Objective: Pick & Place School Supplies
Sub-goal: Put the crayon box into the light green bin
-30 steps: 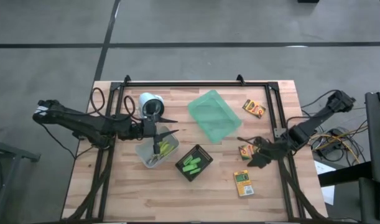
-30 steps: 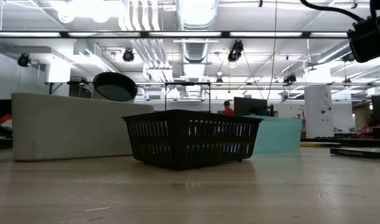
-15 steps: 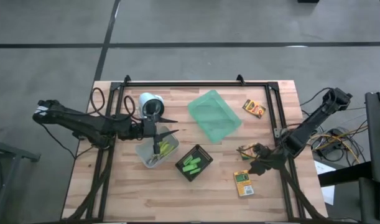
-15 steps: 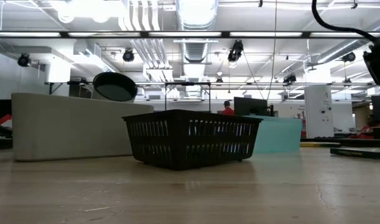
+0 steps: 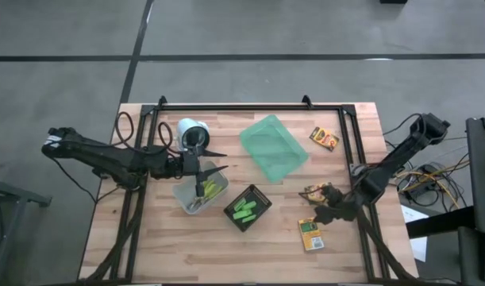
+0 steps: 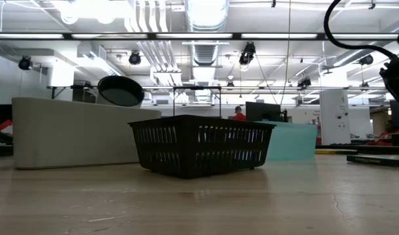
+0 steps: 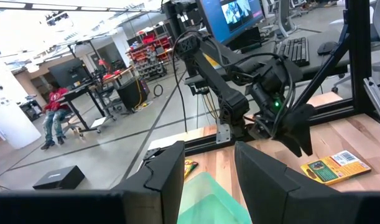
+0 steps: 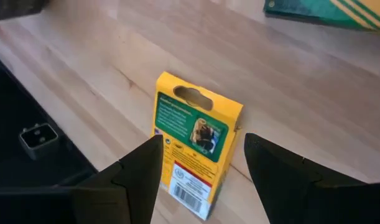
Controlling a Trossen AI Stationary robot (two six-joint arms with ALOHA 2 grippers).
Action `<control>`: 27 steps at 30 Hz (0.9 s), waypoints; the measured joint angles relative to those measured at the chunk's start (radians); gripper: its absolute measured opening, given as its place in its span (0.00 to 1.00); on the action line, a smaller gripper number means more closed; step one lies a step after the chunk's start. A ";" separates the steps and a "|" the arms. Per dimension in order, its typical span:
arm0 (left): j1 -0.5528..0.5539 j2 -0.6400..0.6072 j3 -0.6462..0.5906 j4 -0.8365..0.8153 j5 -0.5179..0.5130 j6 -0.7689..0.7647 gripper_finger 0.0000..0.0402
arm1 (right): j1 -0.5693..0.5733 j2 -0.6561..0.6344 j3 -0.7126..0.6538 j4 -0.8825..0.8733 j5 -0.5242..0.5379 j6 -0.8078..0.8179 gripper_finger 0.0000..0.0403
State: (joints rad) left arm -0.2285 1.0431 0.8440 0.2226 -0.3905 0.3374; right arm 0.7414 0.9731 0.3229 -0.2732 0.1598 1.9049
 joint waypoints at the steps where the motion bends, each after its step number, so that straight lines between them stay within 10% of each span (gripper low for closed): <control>1: 0.000 0.000 0.000 0.000 0.000 0.000 0.37 | 0.000 0.011 0.000 0.010 0.004 0.005 0.55; 27: 0.000 0.000 0.000 -0.006 0.000 0.000 0.37 | 0.000 0.194 0.000 0.130 0.053 0.059 0.55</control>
State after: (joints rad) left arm -0.2287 1.0431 0.8440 0.2165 -0.3906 0.3374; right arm 0.7414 1.1670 0.3233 -0.1430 0.2131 1.9636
